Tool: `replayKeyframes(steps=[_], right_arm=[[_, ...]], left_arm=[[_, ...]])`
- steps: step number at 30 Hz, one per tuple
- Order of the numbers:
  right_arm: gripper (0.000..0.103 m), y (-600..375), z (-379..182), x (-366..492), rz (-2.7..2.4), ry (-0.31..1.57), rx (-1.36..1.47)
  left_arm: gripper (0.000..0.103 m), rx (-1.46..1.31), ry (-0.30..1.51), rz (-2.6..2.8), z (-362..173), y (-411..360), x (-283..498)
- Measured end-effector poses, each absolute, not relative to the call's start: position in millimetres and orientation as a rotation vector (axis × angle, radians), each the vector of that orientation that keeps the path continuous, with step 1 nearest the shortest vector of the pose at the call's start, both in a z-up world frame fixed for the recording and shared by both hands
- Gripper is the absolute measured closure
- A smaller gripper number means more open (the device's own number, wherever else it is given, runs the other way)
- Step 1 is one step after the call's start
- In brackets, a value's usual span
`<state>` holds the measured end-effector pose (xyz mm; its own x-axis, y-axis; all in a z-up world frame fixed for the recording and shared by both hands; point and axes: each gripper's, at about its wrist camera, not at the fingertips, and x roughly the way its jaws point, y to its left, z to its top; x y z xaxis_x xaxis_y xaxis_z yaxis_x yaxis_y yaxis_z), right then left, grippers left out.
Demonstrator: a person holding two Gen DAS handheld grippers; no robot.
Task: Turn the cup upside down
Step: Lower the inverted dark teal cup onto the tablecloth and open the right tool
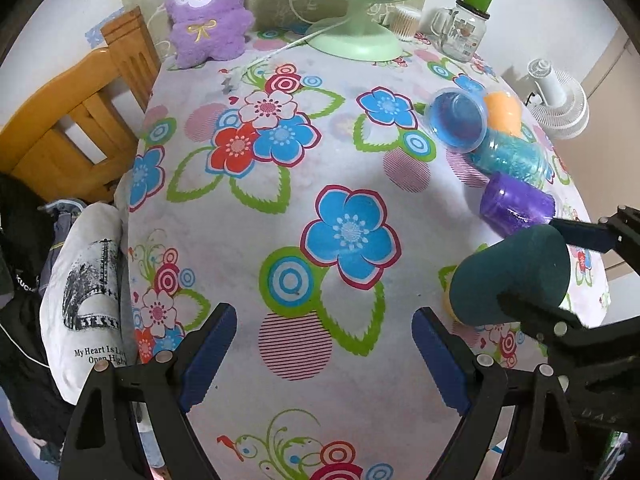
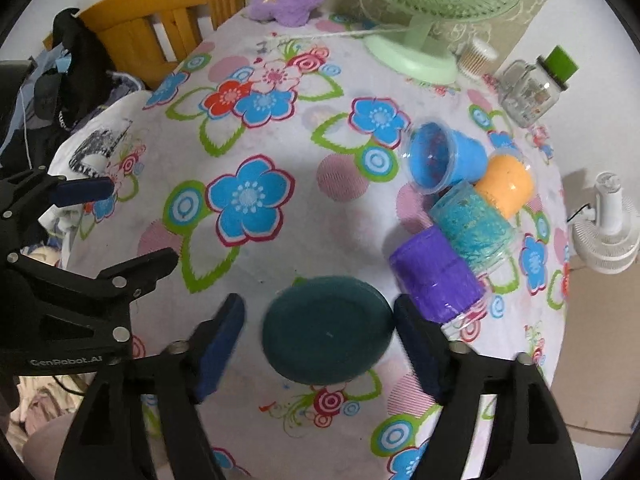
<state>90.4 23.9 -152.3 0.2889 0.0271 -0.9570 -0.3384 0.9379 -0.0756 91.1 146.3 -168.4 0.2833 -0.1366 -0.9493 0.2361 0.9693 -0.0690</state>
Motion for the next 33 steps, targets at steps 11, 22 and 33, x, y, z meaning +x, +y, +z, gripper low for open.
replayKeyframes(steps=[11,22,33], right_arm=[[0.017,-9,-115,69,0.232,1.146,-0.186],[0.014,-74,-65,39,0.193,1.065,-0.132],[0.014,-123,-30,23,0.193,0.993,-0.060]], left_arm=[[0.012,0.064,1.204,-0.183,-131,132,73],[0.005,-0.001,1.125,-0.106,-78,86,43],[0.002,-0.010,1.053,-0.049,-39,50,17]])
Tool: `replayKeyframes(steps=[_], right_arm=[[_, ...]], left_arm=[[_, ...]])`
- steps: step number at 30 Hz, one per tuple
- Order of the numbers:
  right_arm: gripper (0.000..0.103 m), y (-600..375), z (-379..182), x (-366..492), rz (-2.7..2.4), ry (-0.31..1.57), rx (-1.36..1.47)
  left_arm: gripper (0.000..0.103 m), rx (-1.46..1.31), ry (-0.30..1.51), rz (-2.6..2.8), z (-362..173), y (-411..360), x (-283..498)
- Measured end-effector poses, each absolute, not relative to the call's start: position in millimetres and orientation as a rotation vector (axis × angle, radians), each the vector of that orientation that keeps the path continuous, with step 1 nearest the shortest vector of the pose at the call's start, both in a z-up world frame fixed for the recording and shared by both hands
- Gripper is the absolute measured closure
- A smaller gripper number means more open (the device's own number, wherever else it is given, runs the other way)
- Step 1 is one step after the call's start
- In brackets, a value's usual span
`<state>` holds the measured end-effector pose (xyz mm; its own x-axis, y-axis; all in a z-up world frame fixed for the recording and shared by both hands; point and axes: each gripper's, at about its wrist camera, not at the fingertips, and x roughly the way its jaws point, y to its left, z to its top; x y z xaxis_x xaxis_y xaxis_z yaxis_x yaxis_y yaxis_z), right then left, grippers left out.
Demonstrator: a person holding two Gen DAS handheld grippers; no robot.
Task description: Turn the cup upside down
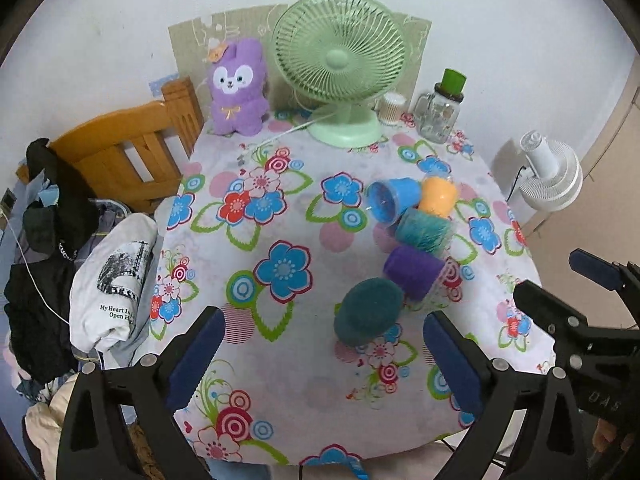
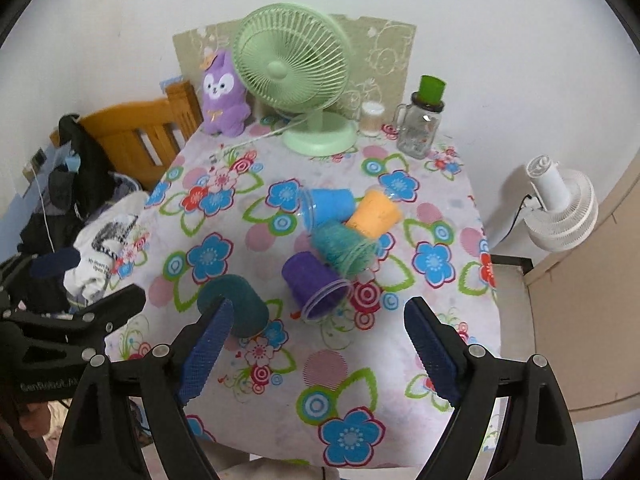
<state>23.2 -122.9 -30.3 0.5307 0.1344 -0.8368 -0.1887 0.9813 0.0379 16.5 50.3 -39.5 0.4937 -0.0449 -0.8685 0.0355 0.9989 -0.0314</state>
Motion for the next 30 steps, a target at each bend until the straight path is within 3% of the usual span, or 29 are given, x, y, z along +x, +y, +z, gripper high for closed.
replayKeyframes(steps=[30], right_arm=[[0.014,-176,16,-32,0.081,0.800,-0.027]], left_arm=[[0.000,-0.062,0.904,-0.015,13,15,-33]])
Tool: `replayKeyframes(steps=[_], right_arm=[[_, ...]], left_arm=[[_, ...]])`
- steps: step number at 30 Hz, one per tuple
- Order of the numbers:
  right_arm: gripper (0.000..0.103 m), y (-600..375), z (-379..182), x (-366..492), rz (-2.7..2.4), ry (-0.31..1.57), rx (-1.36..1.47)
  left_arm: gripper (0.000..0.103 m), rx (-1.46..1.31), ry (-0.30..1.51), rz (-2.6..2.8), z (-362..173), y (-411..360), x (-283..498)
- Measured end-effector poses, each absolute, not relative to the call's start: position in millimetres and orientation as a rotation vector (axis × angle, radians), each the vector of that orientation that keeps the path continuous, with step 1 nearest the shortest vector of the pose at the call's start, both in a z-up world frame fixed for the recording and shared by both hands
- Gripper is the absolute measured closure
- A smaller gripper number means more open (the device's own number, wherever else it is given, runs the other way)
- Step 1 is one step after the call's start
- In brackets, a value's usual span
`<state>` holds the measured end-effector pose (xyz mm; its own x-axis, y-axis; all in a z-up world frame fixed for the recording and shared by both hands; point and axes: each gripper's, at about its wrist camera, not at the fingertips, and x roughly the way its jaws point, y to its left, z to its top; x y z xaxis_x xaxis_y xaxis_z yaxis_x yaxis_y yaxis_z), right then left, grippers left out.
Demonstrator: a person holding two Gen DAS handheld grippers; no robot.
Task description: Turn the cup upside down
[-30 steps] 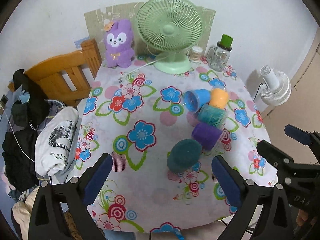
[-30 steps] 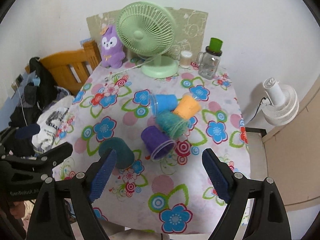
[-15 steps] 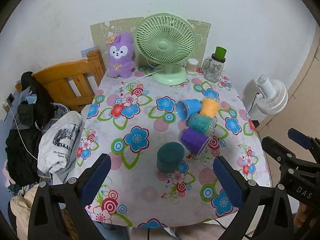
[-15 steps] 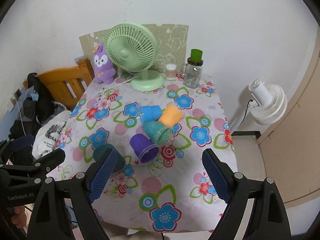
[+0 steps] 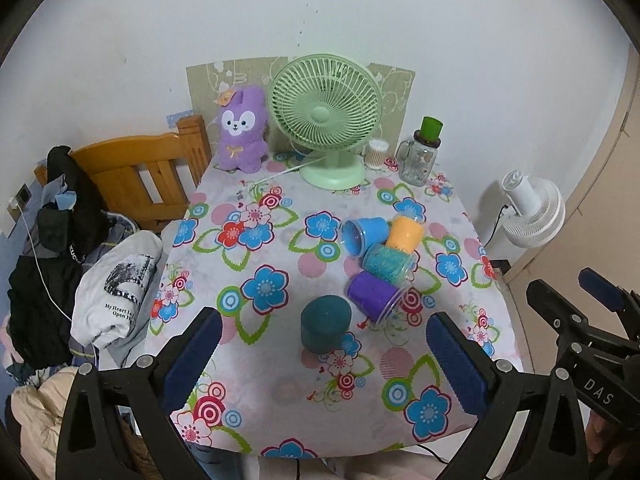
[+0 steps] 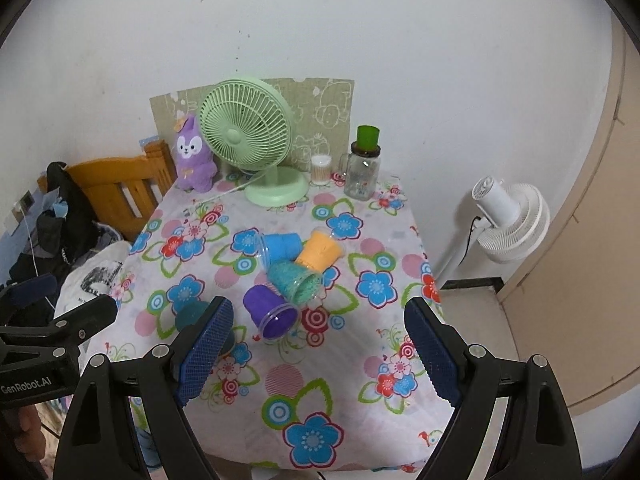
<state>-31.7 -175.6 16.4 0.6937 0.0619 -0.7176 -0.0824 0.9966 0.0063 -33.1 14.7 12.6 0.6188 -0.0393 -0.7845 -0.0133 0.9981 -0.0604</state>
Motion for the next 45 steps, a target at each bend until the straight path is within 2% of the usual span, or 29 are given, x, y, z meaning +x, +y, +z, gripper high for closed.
replayKeyframes(steps=[45], right_arm=[[0.014,-174,8,-29,0.044,0.837,-0.009]], left_arm=[[0.000,0.016,0.925,-0.029,14,-6,-23]])
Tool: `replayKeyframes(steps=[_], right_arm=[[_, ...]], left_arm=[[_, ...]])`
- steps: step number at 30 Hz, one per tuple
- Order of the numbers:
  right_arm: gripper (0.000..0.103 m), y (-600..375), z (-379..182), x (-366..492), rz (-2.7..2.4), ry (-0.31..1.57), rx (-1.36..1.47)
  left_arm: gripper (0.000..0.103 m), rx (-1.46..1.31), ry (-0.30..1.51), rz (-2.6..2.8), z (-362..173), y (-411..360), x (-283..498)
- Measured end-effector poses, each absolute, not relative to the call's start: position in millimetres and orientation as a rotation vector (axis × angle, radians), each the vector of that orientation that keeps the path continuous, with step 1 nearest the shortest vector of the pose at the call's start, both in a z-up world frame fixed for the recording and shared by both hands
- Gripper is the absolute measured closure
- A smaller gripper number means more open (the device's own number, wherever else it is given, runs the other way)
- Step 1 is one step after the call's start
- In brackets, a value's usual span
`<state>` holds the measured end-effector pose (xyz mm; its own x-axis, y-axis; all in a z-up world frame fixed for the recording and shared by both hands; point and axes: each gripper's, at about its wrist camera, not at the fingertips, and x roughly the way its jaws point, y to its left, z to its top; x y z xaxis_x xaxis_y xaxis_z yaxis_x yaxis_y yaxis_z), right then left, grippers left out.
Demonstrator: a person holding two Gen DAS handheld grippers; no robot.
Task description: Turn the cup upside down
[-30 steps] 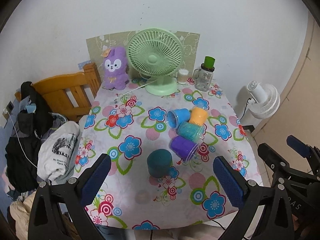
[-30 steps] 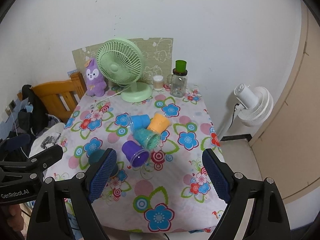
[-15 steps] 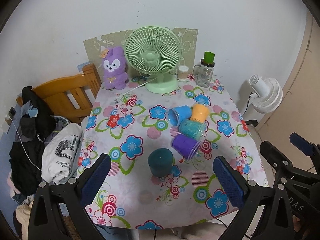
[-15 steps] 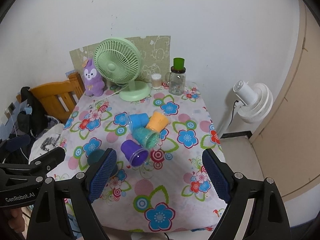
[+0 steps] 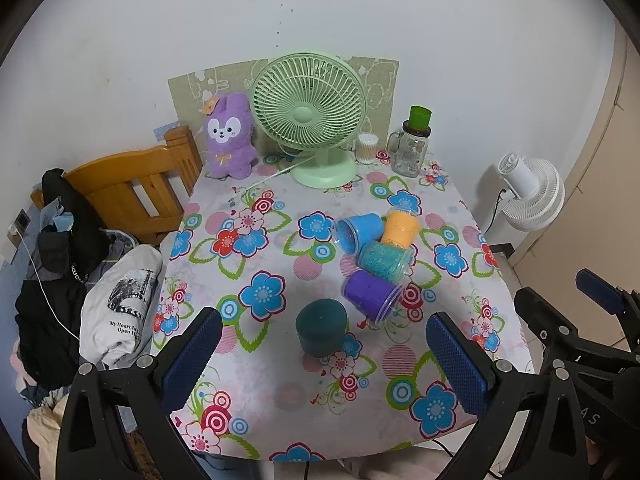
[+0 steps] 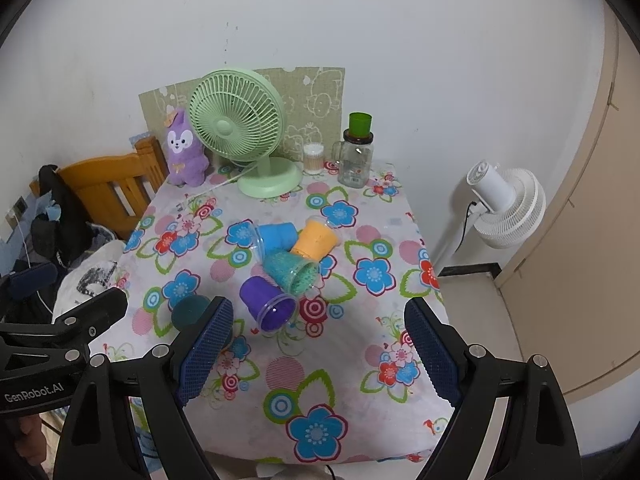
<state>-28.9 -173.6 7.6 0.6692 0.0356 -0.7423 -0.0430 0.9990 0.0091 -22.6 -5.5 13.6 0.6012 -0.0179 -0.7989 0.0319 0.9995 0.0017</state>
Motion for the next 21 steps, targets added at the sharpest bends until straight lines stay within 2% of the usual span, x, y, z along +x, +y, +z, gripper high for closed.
replayKeyframes(steps=[21], right_arm=[[0.014,-172.0,4.2,-26.4,0.048,0.847,-0.008]], left_arm=[[0.000,0.015,0.929,-0.029,11.8,-4.0,-21.6]])
